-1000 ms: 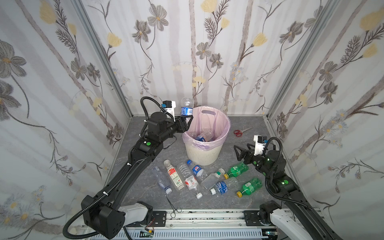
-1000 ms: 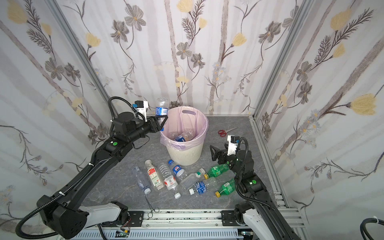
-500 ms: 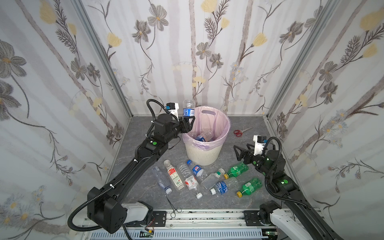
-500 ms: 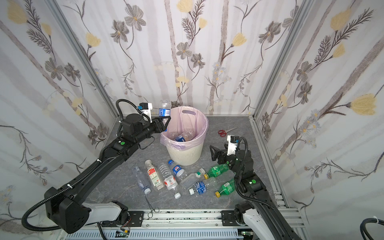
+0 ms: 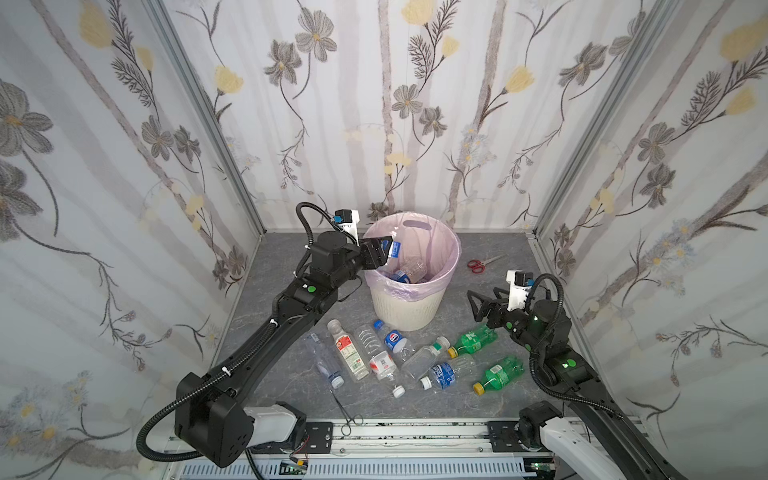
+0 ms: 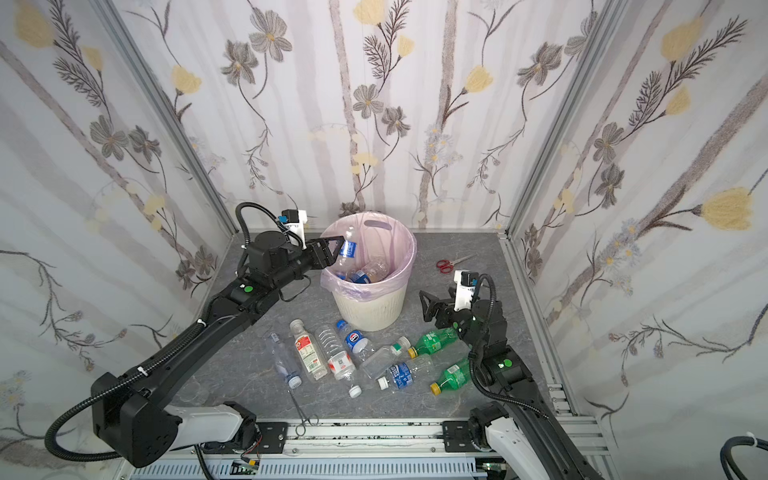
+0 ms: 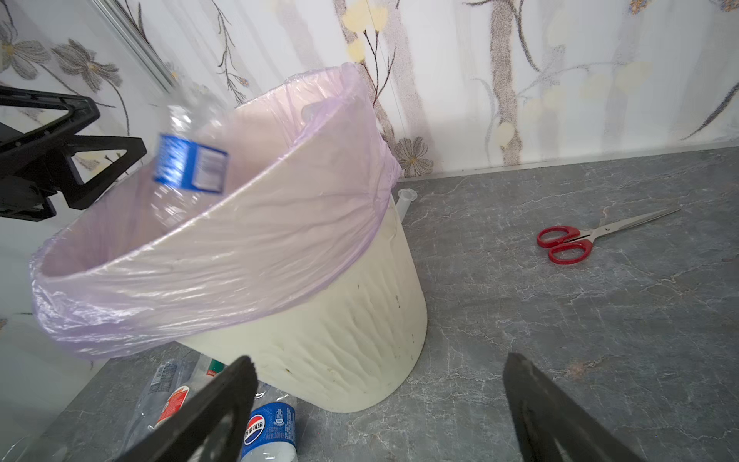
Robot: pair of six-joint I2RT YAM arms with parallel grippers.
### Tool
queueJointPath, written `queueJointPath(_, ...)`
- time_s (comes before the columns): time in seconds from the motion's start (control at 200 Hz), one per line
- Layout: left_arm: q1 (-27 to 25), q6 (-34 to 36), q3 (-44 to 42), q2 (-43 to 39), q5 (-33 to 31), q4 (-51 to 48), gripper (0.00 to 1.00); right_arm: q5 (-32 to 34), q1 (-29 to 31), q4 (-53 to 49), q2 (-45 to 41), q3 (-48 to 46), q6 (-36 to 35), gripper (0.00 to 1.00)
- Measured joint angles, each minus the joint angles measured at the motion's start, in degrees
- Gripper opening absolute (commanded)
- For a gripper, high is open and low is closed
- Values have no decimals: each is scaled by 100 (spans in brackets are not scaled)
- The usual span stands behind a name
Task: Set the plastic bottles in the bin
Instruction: 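Open the left gripper to drop the Pepsi bottle into the bin, then draw the left gripper back while the right gripper reaches to the green soda bottle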
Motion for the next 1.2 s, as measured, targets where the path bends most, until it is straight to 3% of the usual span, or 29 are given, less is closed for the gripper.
queueJointPath(0.41,94,136,-101,-535,-17,-42,80,190,0,-256,-13,136,7,96)
queueJointPath(0.905,1526,1049,-1073,-1598,-249,-1390,84,1563,-26,-1797,310,396,590,92)
queueJointPath(1.199,1902,1272,-1996,-1991,-127,-1762,85,1928,251,-2347,337,216,1034,88)
